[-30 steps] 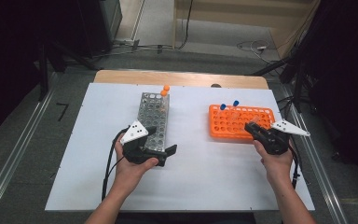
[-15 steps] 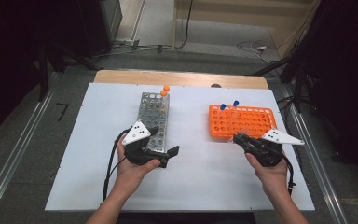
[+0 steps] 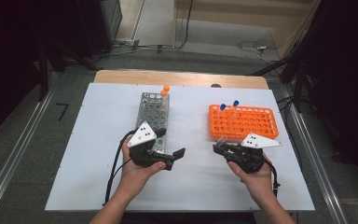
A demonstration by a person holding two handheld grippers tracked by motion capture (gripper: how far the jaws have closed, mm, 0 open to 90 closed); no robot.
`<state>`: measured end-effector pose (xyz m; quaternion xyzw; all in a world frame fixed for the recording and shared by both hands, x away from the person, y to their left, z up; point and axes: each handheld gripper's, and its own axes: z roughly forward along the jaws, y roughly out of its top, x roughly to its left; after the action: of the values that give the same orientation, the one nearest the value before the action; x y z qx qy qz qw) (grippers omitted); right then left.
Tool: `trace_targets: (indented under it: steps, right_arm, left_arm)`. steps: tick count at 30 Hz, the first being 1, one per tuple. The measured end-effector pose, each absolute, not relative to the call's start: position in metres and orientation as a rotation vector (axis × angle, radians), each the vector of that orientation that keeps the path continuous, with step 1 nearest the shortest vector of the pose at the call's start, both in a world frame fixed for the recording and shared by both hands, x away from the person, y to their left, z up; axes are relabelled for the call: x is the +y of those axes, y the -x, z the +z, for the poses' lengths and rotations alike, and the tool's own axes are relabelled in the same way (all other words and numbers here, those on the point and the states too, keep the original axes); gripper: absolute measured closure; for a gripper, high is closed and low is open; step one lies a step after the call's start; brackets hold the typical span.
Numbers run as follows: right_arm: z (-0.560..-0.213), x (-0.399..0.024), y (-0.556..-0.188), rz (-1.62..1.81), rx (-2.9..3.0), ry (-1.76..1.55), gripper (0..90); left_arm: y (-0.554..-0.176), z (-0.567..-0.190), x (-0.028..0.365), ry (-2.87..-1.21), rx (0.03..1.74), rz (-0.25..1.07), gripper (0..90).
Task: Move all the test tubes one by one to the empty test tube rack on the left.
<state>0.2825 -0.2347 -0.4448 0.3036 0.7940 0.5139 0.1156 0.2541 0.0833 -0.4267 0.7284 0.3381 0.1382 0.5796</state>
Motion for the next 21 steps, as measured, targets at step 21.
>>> trace_targets:
  steps: [21]
  right_arm:
    - [-0.446,-0.184,-0.266,1.475,2.476,-0.713,74.4]
  left_arm:
    - [-0.248,-0.425,0.054,-1.745,0.643,0.283,41.9]
